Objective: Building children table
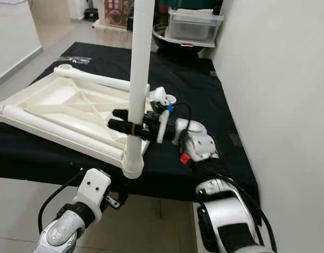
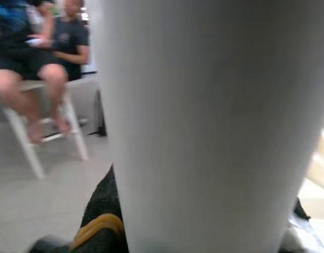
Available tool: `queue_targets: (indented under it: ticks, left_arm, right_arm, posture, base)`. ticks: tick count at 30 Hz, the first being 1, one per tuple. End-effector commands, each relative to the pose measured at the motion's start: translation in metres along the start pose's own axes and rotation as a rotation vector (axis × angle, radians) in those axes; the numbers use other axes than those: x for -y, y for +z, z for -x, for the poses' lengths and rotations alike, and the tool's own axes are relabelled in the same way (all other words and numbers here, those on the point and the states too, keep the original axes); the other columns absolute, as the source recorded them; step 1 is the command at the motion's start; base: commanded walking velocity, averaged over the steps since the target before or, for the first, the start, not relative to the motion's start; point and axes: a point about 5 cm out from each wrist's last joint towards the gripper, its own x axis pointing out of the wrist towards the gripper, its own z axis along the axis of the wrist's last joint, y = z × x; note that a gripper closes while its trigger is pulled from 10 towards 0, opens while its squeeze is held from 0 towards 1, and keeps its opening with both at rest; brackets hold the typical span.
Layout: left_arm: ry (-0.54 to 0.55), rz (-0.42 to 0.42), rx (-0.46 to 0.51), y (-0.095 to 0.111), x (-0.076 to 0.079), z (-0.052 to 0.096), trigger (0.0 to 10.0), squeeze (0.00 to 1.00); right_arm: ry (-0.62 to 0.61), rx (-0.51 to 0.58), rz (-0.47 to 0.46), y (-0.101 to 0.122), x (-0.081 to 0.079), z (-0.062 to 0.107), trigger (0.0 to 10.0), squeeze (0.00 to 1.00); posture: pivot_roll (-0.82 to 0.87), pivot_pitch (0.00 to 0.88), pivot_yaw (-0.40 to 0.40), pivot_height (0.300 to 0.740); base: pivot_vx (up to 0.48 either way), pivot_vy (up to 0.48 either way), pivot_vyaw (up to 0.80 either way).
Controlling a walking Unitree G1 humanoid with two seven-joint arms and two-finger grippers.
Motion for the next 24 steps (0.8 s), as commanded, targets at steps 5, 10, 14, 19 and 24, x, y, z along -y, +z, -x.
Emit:
queue_targets:
  ticks: [5, 10, 14, 19, 24]
  left_arm:
    - [-0.002, 0.001, -0.019, -0.005, 0.002, 0.001, 10.0, 0.0]
    - [-0.003, 0.0, -0.019, -0.005, 0.001, 0.0, 10.0, 0.0]
    - [-0.004, 0.001, -0.018, -0.005, 0.001, 0.0, 10.0, 0.0]
    - [-0.005, 0.0, -0.02, -0.005, 0.0, 0.0, 10.0, 0.0]
    - [-0.003, -0.004, -0.021, -0.005, 0.0, 0.0, 10.0, 0.0]
  right_arm:
    - [-0.332, -0.001, -0.02, 0.0, 0.024, 0.007, 0.0, 0.0]
    - [-1.037, -0.078, -0.059, -0.01, 0.061, 0.049, 0.0, 0.0]
    - [-1.377, -0.072, -0.102, -0.016, 0.066, 0.076, 0.0, 0.0]
    - [-1.606, -0.05, -0.111, -0.016, 0.062, 0.084, 0.0, 0.0]
    - [-1.657, 0.001, -0.191, -0.02, 0.056, 0.068, 9.3, 0.0]
  posture:
    - [0.14, 0.006, -0.136, 0.74]
    - [0.14, 0.015, -0.129, 0.74]
    - [0.14, 0.02, -0.13, 0.74]
    - [0.14, 0.022, -0.128, 0.74]
    - [0.15, 0.021, -0.131, 0.74]
  base:
    - [0.0, 0.0, 0.0]
    - [0.0, 0.0, 0.0]
    - [0.0, 0.0, 0.0]
    - [0.0, 0.0, 0.0]
    - [0.0, 0.0, 0.0]
